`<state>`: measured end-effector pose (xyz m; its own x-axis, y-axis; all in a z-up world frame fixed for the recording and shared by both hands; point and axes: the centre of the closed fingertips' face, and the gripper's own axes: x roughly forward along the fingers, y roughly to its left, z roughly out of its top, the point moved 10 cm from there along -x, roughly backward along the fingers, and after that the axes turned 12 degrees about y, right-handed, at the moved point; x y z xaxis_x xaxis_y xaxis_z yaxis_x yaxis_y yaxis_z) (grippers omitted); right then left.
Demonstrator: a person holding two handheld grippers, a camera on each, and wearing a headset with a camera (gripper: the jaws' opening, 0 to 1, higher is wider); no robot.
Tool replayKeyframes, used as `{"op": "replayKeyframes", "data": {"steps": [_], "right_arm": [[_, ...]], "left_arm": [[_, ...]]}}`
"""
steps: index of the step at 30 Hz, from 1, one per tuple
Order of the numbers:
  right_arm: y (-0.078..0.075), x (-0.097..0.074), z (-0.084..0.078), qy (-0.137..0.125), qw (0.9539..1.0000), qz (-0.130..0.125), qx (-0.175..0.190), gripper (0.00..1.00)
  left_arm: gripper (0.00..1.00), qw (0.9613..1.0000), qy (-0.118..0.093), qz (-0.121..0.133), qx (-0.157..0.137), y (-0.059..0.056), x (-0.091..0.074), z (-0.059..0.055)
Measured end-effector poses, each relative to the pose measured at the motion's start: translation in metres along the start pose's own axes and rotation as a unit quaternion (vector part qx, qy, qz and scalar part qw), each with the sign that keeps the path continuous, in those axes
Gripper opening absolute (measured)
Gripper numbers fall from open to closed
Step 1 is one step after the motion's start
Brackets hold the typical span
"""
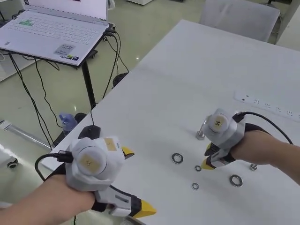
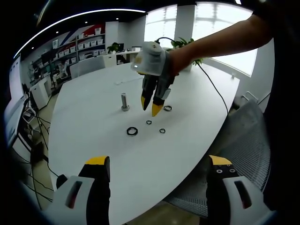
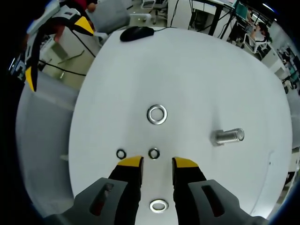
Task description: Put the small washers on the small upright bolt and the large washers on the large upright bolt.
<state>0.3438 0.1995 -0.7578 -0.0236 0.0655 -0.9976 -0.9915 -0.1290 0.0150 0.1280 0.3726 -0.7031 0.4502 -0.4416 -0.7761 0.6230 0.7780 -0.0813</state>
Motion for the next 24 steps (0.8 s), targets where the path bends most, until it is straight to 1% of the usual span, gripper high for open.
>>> {"op": "replayKeyframes", "data": {"steps": [6,8,11,16,20,22,24], "right_arm": [[0.002,0.01,0.0,0.003,1.0,-0.001,-0.006,0.26],[0.002,0.014,0.0,0.003,1.0,-0.003,-0.008,0.26],[0.001,0.021,-0.003,0.004,1.0,0.0,-0.005,0.26],[0.002,0.026,-0.003,-0.001,1.0,0.003,0.002,0.25],[0.004,0.029,-0.003,0.002,1.0,0.001,-0.001,0.25],[0.003,0.028,-0.003,0.001,1.0,-0.006,-0.002,0.24],[0.002,0.028,-0.003,0.0,1.0,-0.006,-0.002,0.24]], "left_arm": [[0.84,1.0,-0.005,0.001,0.0,-0.001,0.0,0.002],[0.84,1.0,-0.004,0.0,-0.001,-0.001,0.001,0.002],[0.84,1.0,-0.003,0.0,0.0,-0.003,0.001,0.001],[0.84,1.0,-0.001,0.001,-0.005,-0.004,-0.001,-0.002],[0.83,1.0,0.001,0.001,-0.006,-0.005,-0.002,-0.005],[0.83,1.0,0.001,0.001,-0.007,-0.005,-0.002,-0.005],[0.83,1.0,0.001,0.001,-0.008,-0.004,-0.002,-0.006]]}}
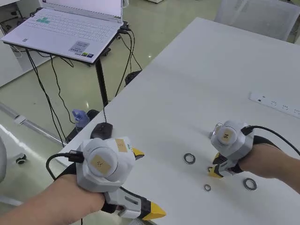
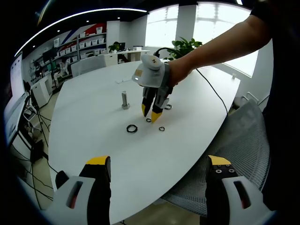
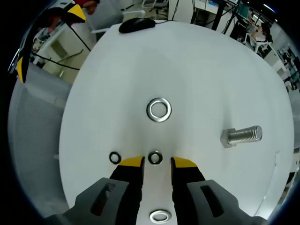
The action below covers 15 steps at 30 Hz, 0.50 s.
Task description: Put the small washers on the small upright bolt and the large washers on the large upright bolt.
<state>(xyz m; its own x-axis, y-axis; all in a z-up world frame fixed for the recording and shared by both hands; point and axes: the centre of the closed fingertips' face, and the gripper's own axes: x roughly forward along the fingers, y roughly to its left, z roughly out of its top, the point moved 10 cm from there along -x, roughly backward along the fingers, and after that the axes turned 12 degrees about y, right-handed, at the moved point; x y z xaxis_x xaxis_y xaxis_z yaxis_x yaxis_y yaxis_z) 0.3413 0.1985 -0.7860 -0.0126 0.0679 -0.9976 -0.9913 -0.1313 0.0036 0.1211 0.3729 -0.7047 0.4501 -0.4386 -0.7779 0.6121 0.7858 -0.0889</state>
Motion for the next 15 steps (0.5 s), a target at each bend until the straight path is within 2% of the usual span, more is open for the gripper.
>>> {"op": "replayKeyframes", "data": {"steps": [3,8,15], "right_arm": [[0.0007,0.0003,0.001,0.005,0.9999,-0.007,-0.008,0.23],[0.0022,0.0004,0.0023,0.007,0.9999,-0.009,-0.001,0.22],[0.0046,0.0014,0.0057,0.018,0.9998,-0.011,-0.004,0.14]], "left_arm": [[0.83,1.0,-0.002,-0.001,-0.001,0.0006,0.0003,0.0003],[0.82,1.0,-0.005,-0.001,-0.001,0.0007,0.0007,0.0007],[0.81,1.0,-0.006,0.0,-0.003,0.0009,-0.0011,-0.0002]]}}
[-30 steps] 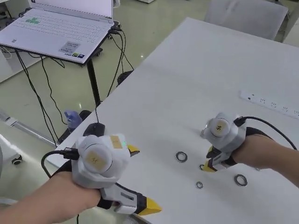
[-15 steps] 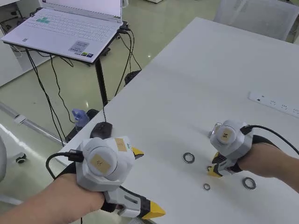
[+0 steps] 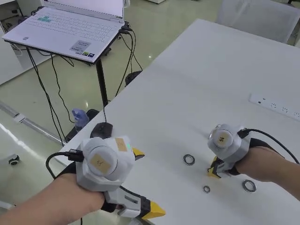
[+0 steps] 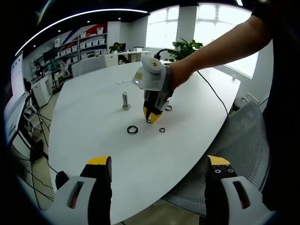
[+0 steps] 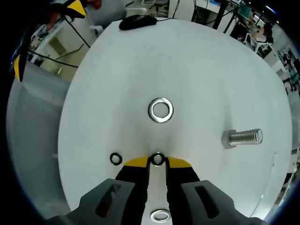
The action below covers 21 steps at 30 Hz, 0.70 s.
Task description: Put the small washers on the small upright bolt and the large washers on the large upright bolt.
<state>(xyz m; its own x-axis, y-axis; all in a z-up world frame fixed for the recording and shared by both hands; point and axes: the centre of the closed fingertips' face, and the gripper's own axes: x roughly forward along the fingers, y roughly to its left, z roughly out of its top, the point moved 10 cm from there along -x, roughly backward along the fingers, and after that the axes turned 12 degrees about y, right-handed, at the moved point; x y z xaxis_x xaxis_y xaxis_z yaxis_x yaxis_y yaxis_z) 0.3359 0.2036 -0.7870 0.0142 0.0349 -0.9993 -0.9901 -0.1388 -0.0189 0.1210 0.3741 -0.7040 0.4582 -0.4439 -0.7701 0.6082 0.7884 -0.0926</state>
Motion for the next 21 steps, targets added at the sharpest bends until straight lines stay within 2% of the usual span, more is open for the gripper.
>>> {"op": "replayKeyframes", "data": {"steps": [6,10,15,21], "right_arm": [[0.002,0.0,0.002,0.009,0.9999,-0.006,-0.001,0.13],[0.002,-0.001,0.0,0.004,0.9998,-0.003,0.018,0.13],[0.003,-0.001,-0.001,0.003,0.9998,-0.004,0.022,0.12],[0.004,-0.009,-0.009,-0.002,0.9994,0.0,0.035,0.12]], "left_arm": [[0.81,1.0,-0.002,0.001,-0.002,0.0,-0.002,0.0],[0.8,1.0,-0.002,0.0,-0.002,-0.001,-0.002,0.001],[0.8,1.0,0.0,-0.003,0.002,-0.003,-0.002,0.001],[0.8,1.0,-0.008,0.0,-0.001,0.0,-0.005,0.004]]}}
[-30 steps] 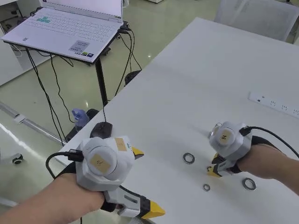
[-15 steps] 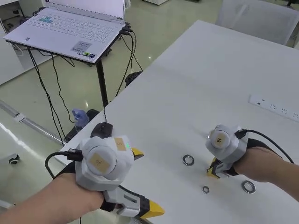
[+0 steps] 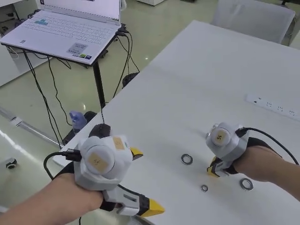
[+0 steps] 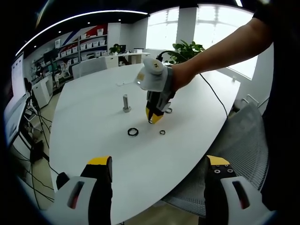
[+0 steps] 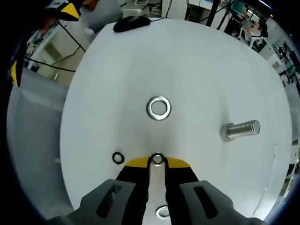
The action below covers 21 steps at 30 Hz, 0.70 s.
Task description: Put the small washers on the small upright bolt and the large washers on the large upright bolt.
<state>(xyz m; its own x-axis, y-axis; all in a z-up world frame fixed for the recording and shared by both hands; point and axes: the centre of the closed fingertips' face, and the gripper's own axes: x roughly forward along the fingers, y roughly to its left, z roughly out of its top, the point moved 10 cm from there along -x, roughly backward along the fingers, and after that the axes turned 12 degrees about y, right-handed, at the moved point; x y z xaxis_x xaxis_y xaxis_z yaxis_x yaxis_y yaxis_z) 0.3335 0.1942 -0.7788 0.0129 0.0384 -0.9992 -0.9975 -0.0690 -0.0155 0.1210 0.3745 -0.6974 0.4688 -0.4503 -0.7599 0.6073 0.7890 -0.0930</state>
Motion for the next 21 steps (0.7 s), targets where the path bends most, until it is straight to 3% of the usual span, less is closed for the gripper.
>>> {"op": "replayKeyframes", "data": {"steps": [14,21], "right_arm": [[-0.004,-0.029,-0.028,-0.004,0.9993,-0.005,0.037,0.12],[0.0,-0.044,-0.056,-0.002,0.9979,-0.007,0.065,0.12]], "left_arm": [[0.82,0.9999,0.006,-0.001,0.014,0.004,0.0,-0.003],[0.82,0.9997,0.005,-0.006,0.022,0.006,0.002,0.0]]}}
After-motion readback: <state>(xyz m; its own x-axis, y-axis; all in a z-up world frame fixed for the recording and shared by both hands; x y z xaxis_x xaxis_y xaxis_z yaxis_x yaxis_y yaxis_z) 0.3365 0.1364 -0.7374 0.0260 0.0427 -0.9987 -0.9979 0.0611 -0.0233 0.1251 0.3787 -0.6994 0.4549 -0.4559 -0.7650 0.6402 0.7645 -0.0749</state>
